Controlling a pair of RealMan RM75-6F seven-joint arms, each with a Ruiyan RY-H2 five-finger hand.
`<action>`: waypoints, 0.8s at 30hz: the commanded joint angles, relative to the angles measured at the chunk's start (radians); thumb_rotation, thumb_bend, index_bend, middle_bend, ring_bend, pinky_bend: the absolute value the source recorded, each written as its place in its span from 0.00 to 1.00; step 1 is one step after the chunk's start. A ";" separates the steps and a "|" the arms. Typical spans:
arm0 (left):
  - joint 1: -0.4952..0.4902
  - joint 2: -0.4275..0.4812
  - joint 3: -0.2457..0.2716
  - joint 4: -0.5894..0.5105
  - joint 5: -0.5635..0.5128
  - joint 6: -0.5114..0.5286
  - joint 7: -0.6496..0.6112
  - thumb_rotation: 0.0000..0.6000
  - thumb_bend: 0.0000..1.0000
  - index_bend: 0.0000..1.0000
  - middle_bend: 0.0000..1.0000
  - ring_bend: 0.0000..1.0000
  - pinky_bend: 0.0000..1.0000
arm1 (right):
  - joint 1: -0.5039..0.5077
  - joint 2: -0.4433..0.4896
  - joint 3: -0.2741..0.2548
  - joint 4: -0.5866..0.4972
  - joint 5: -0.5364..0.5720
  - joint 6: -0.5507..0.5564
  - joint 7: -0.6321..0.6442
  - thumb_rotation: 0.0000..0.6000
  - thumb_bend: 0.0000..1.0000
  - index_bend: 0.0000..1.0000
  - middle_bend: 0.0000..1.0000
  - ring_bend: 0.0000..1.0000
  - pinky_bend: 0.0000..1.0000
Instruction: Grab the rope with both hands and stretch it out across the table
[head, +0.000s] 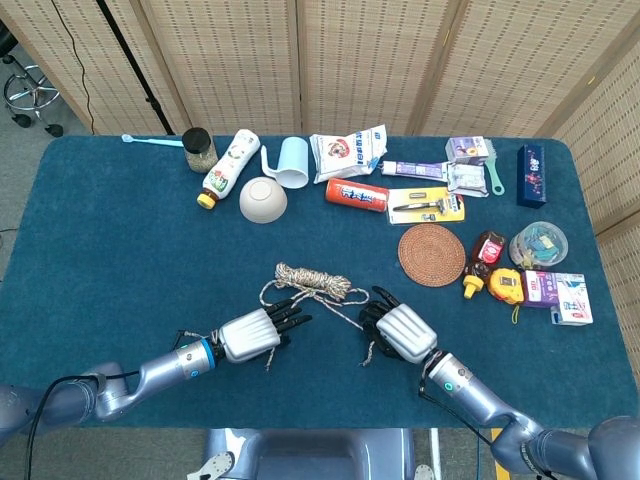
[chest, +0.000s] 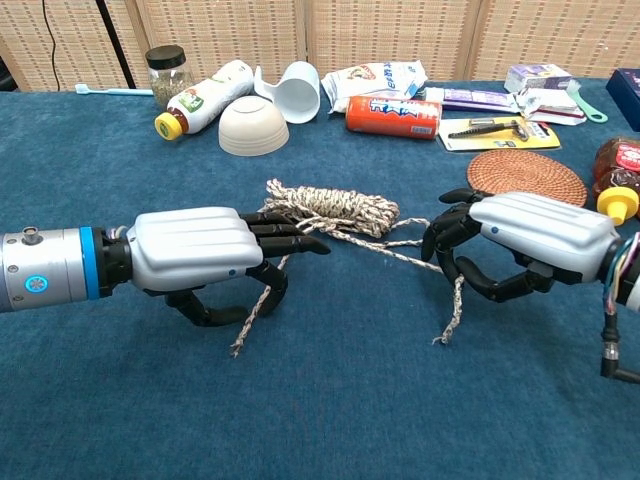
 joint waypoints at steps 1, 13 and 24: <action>-0.001 -0.002 0.004 0.001 -0.005 -0.001 0.003 1.00 0.44 0.48 0.00 0.00 0.00 | -0.002 0.000 0.000 0.000 0.000 0.000 0.001 1.00 0.61 0.61 0.33 0.25 0.00; -0.004 -0.010 0.013 0.002 -0.021 -0.002 0.008 1.00 0.44 0.44 0.00 0.00 0.00 | -0.008 0.007 0.001 -0.008 0.000 0.002 0.001 1.00 0.61 0.61 0.33 0.25 0.00; -0.007 -0.007 0.019 -0.001 -0.032 -0.004 0.012 1.00 0.43 0.41 0.00 0.00 0.00 | -0.011 0.005 0.002 -0.005 0.000 0.000 0.006 1.00 0.61 0.61 0.33 0.26 0.00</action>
